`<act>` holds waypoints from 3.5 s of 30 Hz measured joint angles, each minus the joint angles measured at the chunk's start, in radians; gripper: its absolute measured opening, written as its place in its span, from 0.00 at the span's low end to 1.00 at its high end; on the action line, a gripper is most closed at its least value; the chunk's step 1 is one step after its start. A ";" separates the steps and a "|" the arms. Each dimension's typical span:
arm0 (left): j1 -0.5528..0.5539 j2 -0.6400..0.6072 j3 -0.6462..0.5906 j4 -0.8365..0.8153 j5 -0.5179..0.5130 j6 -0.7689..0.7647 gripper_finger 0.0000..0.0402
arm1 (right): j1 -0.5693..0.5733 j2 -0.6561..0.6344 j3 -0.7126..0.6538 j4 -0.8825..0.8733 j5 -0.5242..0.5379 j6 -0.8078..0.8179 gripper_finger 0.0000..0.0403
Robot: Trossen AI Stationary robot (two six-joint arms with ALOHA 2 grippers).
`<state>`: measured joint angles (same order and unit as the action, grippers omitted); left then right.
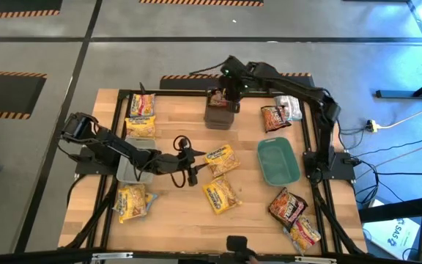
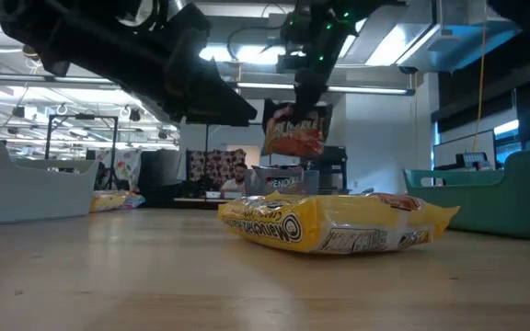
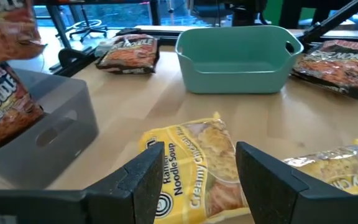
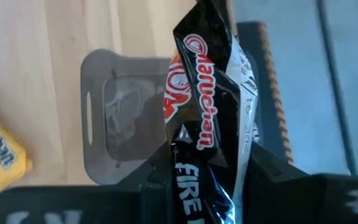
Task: Sort Maruchan noodles
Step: Put the black noodle pack into the black bin
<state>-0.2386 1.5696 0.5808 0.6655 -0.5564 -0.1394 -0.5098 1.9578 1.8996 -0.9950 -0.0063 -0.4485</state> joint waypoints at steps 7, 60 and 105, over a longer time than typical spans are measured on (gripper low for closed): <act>-0.002 0.000 0.000 0.000 0.000 0.015 0.48 | -0.020 0.073 -0.017 0.040 -0.045 -0.048 0.25; -0.032 0.000 0.000 0.041 0.077 0.027 0.48 | 0.086 -0.038 -0.017 0.054 0.052 0.018 0.55; -0.132 0.000 0.000 0.091 0.095 -0.061 0.48 | 1.236 -0.624 -0.936 0.062 -0.052 1.742 0.55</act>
<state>-0.3711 1.5700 0.5812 0.7567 -0.4613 -0.2006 0.7260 1.3342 0.9639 -0.9325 -0.0579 1.2930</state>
